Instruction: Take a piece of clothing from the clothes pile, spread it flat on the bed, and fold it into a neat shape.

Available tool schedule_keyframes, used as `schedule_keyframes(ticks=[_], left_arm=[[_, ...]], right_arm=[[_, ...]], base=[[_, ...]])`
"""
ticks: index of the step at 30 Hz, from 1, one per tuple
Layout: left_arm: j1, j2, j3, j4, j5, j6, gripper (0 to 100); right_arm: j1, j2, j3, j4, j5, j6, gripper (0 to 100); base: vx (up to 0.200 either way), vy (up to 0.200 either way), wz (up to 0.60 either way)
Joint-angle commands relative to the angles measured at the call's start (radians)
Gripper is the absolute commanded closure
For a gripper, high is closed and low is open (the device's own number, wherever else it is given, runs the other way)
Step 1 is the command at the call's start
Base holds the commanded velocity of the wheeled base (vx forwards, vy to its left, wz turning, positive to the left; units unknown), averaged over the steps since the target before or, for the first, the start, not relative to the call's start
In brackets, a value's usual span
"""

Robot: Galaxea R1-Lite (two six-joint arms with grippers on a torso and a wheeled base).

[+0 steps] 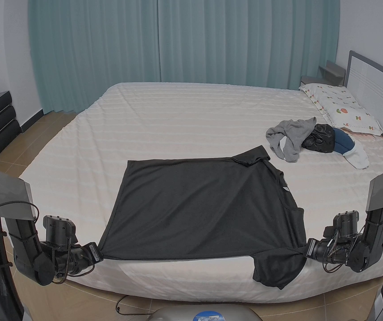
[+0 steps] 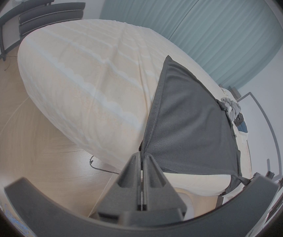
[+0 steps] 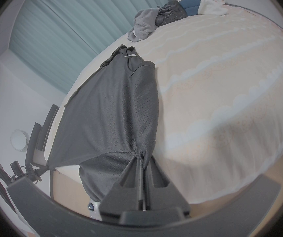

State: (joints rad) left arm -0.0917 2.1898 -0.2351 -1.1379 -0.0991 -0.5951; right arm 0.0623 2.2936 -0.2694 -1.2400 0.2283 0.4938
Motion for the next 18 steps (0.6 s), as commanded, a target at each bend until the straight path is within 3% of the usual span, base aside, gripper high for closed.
schedule_keyframes(ticks=[1,13,14,15,16,18], left_arm=[[0.003,-0.022,0.019,0.018,0.013,0.028,100],[0.0,-0.013,0.028,0.024,0.021,0.055,100],[0.0,-0.013,0.026,0.024,0.019,0.055,100],[0.0,-0.013,0.025,0.024,0.019,0.054,100],[0.0,-0.013,0.023,0.023,0.019,0.054,0],[0.0,-0.012,0.022,0.021,0.018,0.054,0]], right_arm=[[-0.001,-0.013,0.027,0.001,0.0,-0.02,100],[0.007,-0.008,0.058,0.001,0.002,-0.074,100],[0.007,-0.006,0.056,-0.001,0.002,-0.075,0],[0.005,-0.006,0.052,-0.001,0.003,-0.074,0],[0.002,-0.006,0.045,-0.001,0.005,-0.07,0],[-0.004,-0.014,0.039,-0.006,0.014,-0.063,0]], base=[[0.0,0.0,0.0],[0.0,0.0,0.0],[0.0,0.0,0.0],[0.0,0.0,0.0],[0.0,0.0,0.0],[0.0,0.0,0.0]])
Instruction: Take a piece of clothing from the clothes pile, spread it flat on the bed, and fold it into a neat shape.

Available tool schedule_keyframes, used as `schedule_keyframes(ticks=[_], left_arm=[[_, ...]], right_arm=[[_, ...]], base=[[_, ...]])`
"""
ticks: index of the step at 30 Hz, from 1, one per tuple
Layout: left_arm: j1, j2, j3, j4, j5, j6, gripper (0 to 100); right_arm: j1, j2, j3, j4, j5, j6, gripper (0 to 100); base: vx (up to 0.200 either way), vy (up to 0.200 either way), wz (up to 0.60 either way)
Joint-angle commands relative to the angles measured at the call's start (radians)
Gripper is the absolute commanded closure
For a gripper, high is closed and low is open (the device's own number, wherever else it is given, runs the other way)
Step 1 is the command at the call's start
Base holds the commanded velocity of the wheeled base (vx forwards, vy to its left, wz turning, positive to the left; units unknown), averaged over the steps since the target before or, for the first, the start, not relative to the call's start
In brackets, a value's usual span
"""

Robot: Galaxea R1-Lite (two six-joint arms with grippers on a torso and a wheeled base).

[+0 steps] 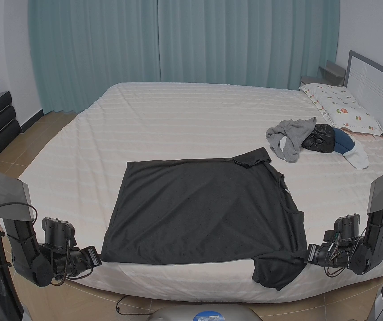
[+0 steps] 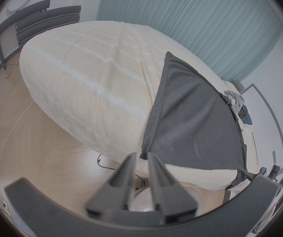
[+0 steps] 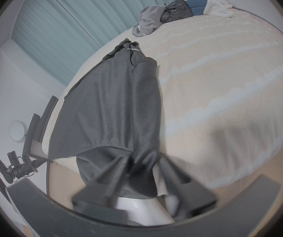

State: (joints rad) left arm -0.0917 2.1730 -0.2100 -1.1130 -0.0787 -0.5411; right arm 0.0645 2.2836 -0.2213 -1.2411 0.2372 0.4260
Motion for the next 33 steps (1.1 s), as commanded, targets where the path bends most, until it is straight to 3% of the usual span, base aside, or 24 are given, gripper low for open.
schedule_keyframes(ticks=[1,15,19,28,33], left_arm=[[0.0,0.005,-0.003,-0.011,-0.003,-0.005,0],[0.004,-0.05,-0.014,-0.03,-0.012,-0.016,0],[0.007,-0.044,-0.04,-0.028,-0.003,-0.063,0],[0.033,-0.05,-0.046,-0.03,-0.015,-0.077,0],[0.043,-0.05,-0.049,-0.03,-0.019,-0.077,0]], right_arm=[[-0.012,-0.01,-0.012,-0.012,0.014,0.007,0],[-0.069,-0.044,-0.05,-0.101,0.042,0.076,0],[-0.078,-0.044,-0.067,-0.1,0.042,0.139,0],[-0.077,-0.046,-0.067,-0.098,0.042,0.139,0],[-0.077,-0.05,-0.075,-0.1,0.042,0.139,0]], base=[[0.0,0.0,0.0],[0.0,0.0,0.0],[0.0,0.0,0.0],[0.0,0.0,0.0],[0.0,0.2,0.0]])
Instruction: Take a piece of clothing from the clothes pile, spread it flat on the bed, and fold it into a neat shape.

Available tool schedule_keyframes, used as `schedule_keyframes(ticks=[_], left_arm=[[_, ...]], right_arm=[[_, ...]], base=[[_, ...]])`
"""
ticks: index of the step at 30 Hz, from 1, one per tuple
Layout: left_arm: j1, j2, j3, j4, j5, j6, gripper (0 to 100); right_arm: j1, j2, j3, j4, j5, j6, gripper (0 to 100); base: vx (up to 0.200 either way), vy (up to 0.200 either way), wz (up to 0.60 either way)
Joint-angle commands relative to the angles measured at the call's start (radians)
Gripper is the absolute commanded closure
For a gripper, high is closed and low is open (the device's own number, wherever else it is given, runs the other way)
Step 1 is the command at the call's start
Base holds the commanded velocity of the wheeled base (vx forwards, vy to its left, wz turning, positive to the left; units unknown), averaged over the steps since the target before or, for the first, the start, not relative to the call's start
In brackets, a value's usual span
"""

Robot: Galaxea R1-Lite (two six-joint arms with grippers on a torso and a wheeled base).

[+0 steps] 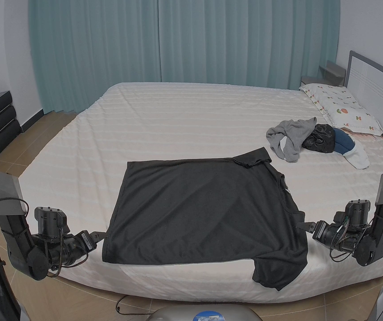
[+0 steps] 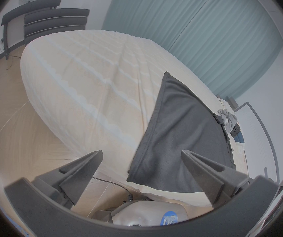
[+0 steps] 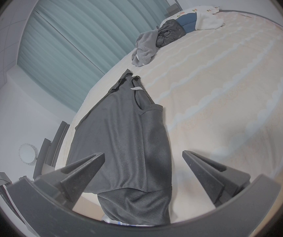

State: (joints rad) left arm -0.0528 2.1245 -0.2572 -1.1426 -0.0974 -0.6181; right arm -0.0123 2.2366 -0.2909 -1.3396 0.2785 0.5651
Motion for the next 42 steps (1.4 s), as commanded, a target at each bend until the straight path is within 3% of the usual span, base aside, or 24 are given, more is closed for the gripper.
schedule_keyframes(ticks=[1,16,27,36,42], left_arm=[[0.004,0.0,-0.002,0.0,-0.001,0.0,0],[0.011,0.003,-0.028,-0.002,0.001,-0.026,0],[0.01,-0.003,-0.031,-0.002,0.001,-0.028,0],[0.011,-0.001,-0.042,-0.003,0.001,-0.046,0],[0.013,-0.008,-0.05,-0.002,-0.001,-0.086,0]], right_arm=[[0.0,-0.003,-0.005,-0.001,0.001,0.001,0],[-0.006,-0.028,-0.007,-0.036,-0.002,0.007,0],[-0.005,-0.058,-0.027,-0.05,-0.007,0.006,0],[0.134,-0.115,-0.212,0.12,-0.028,0.007,0],[0.218,-0.025,-0.441,0.25,-0.137,0.006,0]], base=[[0.0,0.2,0.0],[0.0,0.04,0.0],[0.164,0.0,0.0],[0.0,0.0,0.0],[0.0,0.0,0.0]])
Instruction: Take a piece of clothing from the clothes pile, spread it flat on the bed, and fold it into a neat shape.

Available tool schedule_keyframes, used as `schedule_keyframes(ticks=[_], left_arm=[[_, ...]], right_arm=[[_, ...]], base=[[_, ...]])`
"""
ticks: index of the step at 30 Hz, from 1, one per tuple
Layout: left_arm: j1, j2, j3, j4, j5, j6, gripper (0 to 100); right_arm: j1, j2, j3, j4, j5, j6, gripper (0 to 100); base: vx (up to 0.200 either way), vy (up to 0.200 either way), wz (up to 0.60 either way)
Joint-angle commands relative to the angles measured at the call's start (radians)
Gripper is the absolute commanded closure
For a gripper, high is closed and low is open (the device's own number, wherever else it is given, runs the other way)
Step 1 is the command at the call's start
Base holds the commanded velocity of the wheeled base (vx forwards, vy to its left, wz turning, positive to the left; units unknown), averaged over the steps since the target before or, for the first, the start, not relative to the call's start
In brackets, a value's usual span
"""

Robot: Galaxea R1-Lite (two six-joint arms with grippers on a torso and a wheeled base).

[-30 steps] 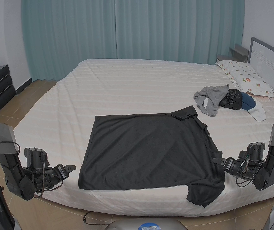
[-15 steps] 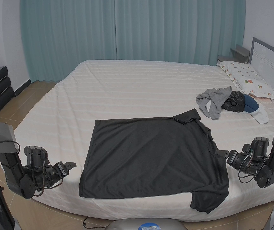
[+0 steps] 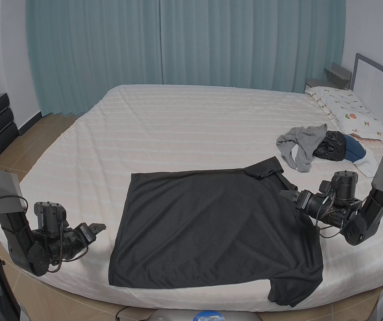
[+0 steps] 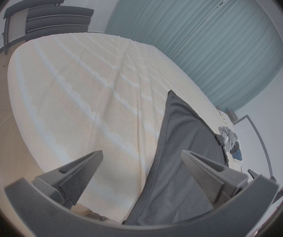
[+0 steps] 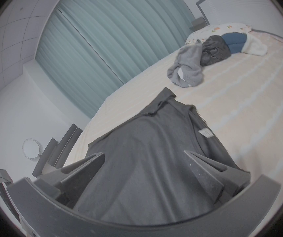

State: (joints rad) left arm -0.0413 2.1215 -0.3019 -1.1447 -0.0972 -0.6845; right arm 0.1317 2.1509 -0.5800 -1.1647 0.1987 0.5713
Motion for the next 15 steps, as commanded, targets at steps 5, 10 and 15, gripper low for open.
schedule_keyframes(ticks=[5,10,15], left_arm=[[-0.008,0.006,0.004,0.0,0.001,-0.015,0],[-0.008,0.006,-0.003,0.0,0.001,-0.015,0],[-0.008,0.017,0.001,-0.001,0.001,-0.013,0]], right_arm=[[0.12,0.141,-0.285,0.188,-0.065,0.001,0],[0.141,0.296,-0.494,0.293,-0.116,0.007,0],[0.141,0.371,-0.621,0.338,-0.131,0.007,0]], base=[[0.0,0.0,0.0],[0.0,0.0,0.0],[0.0,0.0,0.0]])
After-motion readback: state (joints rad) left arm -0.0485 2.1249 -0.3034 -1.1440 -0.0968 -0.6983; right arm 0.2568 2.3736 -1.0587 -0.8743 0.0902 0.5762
